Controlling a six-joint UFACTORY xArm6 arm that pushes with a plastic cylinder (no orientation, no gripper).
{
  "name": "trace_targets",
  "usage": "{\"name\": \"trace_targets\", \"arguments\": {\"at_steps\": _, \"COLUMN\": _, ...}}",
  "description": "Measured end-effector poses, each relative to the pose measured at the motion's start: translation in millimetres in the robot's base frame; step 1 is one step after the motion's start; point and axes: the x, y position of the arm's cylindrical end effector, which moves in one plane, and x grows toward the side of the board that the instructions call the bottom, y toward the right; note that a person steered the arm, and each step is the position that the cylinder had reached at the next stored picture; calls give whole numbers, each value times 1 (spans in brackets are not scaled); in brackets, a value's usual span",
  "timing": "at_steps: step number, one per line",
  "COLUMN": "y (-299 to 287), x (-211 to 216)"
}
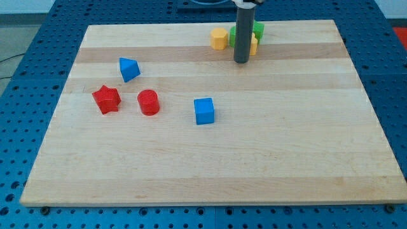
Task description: Push the yellow heart into the bottom right side of the hexagon
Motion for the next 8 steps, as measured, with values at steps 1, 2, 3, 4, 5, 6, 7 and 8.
{"name": "trace_targets", "arguments": {"at_steps": 1, "y": -38, "x": 34}}
{"name": "trace_targets", "arguments": {"at_steps": 2, "y": -35, "x": 90}}
{"name": "trace_targets", "arguments": {"at_steps": 3, "y": -28, "x": 154}}
{"name": "trace_targets", "arguments": {"at_steps": 4, "y": -20, "x": 189}}
{"name": "trace_targets", "arguments": {"at_steps": 5, "y": -58, "x": 177}}
{"name": "trace_targets", "arguments": {"at_steps": 6, "y": -50, "x": 176}}
{"name": "trace_targets", "arguments": {"at_steps": 7, "y": -22, "x": 176}}
{"name": "trace_targets", "arguments": {"at_steps": 8, "y": -23, "x": 176}}
